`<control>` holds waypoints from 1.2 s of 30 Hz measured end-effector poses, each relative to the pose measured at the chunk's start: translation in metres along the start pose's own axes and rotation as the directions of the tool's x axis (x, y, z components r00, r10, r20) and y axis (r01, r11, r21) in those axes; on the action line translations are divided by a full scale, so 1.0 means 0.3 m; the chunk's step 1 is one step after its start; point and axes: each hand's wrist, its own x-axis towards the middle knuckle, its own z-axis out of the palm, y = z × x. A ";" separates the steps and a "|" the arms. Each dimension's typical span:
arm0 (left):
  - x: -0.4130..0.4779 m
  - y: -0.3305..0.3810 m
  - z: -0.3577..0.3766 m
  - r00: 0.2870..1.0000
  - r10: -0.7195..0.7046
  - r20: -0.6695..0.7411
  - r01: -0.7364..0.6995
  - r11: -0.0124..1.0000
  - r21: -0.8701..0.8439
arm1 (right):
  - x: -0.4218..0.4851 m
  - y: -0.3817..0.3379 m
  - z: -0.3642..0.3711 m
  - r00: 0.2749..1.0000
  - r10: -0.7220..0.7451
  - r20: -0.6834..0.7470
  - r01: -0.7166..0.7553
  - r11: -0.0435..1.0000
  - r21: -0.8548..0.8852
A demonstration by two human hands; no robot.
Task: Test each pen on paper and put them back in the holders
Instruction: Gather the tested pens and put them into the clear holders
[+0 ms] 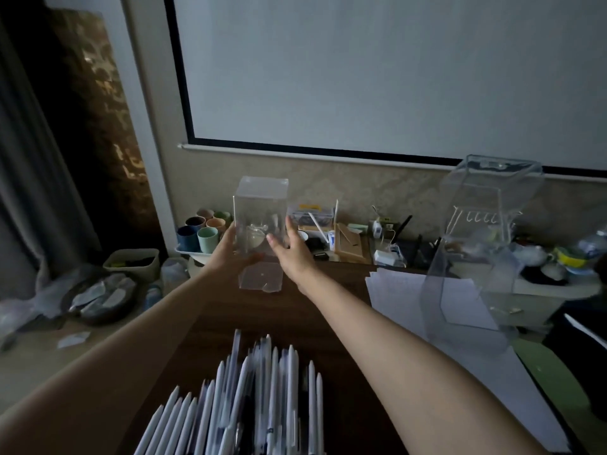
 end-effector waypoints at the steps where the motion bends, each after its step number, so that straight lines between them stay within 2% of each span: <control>1: -0.010 0.006 0.015 1.000 0.003 -0.024 -0.004 1.000 -0.023 | -0.011 0.004 -0.006 1.000 -0.006 -0.019 0.006 1.000 0.008; 3: -0.032 0.007 0.038 0.996 -0.014 -0.092 0.014 1.000 -0.009 | -0.048 0.013 -0.029 0.998 -0.024 -0.056 0.023 1.000 -0.016; 8: -0.132 0.034 0.132 0.989 0.023 -0.148 0.005 0.982 0.190 | -0.191 0.024 -0.135 0.978 -0.123 -0.168 0.101 0.986 -0.132; 10: -0.185 0.068 0.205 0.981 0.053 -0.188 -0.006 0.971 0.241 | -0.264 0.024 -0.180 0.967 -0.149 -0.208 0.133 0.987 -0.088; 13: -0.253 0.101 0.306 0.978 0.109 -0.177 -0.055 0.956 0.290 | -0.368 0.051 -0.251 0.962 -0.136 -0.236 0.139 0.990 -0.002; 18: -0.342 0.096 0.405 0.982 0.107 -0.156 -0.046 0.935 0.352 | -0.466 0.136 -0.312 0.963 -0.079 -0.257 0.073 0.997 -0.032; 22: -0.383 0.070 0.411 0.984 0.092 -0.152 -0.039 0.946 0.321 | -0.500 0.148 -0.324 0.960 -0.096 -0.263 0.080 0.994 -0.071; 25: -0.395 0.067 0.423 0.992 0.118 -0.051 -0.097 0.945 0.313 | -0.530 0.153 -0.320 0.961 -0.120 -0.251 0.101 0.991 -0.090; 29: -0.392 0.080 0.447 1.000 0.029 -0.008 -0.027 0.992 0.126 | -0.555 0.130 -0.297 0.931 -0.148 -0.333 0.124 0.988 -0.094; 31: -0.389 0.073 0.443 1.000 0.015 -0.008 -0.014 0.994 0.105 | -0.570 0.096 -0.290 0.904 -0.202 -0.377 0.187 0.979 -0.076; 34: -0.388 0.074 0.435 1.000 -0.001 -0.004 0.001 0.996 0.084 | -0.573 0.017 -0.296 0.882 -0.294 -0.368 0.316 0.949 -0.001; 36: -0.390 0.082 0.436 1.000 0.011 0.000 -0.011 0.996 0.091 | -0.531 -0.047 -0.314 0.865 -0.345 -0.364 0.355 0.934 -0.041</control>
